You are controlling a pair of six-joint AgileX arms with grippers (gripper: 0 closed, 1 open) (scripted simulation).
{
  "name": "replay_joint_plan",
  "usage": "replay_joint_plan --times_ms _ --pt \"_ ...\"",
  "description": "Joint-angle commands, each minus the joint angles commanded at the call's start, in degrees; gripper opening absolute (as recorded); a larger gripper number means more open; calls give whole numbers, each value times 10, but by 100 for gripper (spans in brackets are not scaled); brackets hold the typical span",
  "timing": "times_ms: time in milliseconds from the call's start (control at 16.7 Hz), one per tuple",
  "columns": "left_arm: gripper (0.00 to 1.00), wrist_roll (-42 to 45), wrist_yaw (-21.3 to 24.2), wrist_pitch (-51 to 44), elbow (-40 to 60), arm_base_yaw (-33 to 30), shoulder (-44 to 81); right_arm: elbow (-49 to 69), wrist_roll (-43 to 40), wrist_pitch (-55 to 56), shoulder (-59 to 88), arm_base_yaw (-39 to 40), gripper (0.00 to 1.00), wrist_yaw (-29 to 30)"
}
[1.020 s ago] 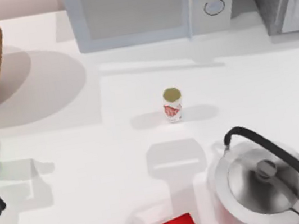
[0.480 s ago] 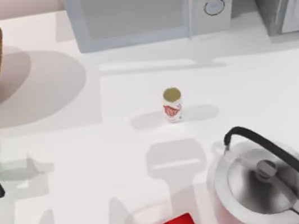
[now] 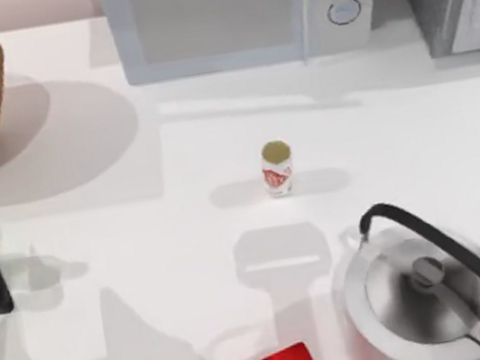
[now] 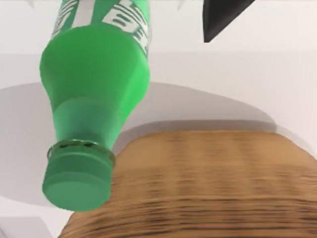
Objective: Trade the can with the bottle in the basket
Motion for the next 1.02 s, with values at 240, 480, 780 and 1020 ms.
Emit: replay_joint_plan --times_ms 240,480,780,1020 --pt "100 8 15 60 4 17 100 0 0 0 0 0 100 0" --pt "100 9 17 69 4 20 114 0 0 0 0 0 100 0" --pt "100 4 6 80 15 7 133 0 0 0 0 0 100 0" --pt "100 -5 -14 133 56 -16 226 0 0 0 0 0 100 0"
